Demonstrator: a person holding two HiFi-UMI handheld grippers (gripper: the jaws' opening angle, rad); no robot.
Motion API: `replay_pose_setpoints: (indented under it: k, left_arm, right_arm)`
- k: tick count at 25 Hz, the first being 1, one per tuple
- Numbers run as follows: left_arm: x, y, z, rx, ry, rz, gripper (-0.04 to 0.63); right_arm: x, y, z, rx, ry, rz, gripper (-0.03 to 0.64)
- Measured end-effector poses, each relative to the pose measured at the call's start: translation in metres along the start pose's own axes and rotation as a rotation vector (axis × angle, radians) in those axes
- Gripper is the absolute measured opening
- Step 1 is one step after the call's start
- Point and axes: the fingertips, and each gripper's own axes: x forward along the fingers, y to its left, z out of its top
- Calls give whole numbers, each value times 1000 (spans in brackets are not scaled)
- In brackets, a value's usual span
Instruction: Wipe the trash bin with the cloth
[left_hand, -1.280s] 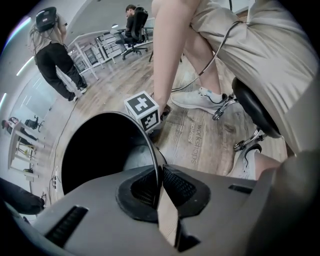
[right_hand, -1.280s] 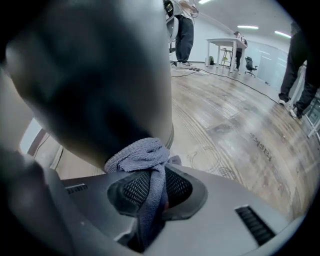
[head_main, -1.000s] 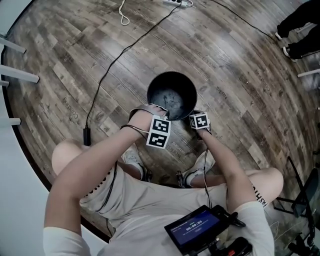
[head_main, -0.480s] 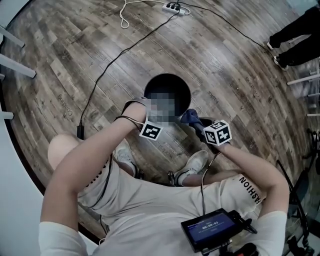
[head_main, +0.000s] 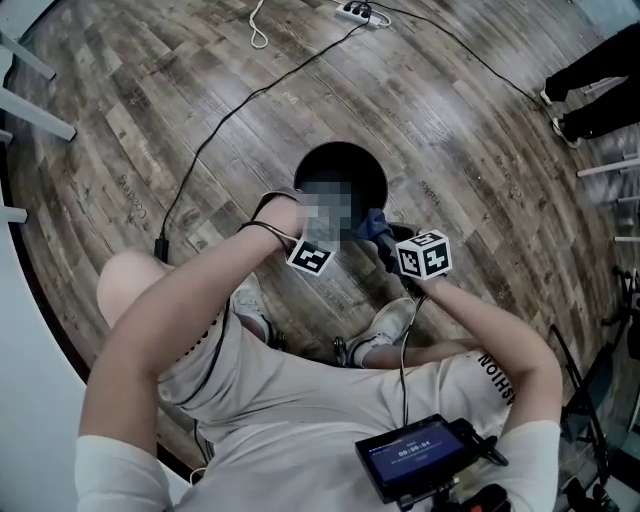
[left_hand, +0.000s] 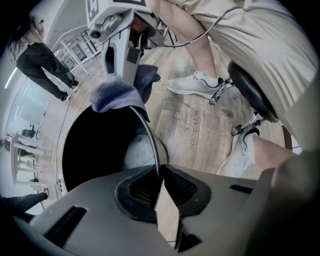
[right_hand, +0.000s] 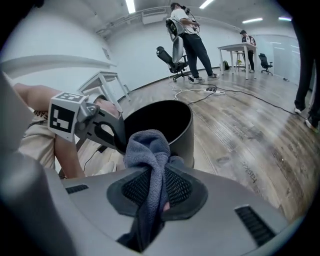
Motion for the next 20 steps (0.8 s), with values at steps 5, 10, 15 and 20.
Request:
replay_pose_setpoints:
  k: [5,10,15,20]
  left_arm:
    - [0,1,6,8,-19,1,32]
    - [0,2,10,-16,-39,-19,29]
    - [0,3,16,-58,-63,-44,25]
    - [1,8,19,-89,-60,-46,25]
  right_arm:
    - [34,-18,-7,4,-2,-27,65]
    - [72,-38,-31,-9,31,-53,64]
    - [114,-64,-61,20,59,-100,64]
    - [158,-85,-89,77,90,-121,64]
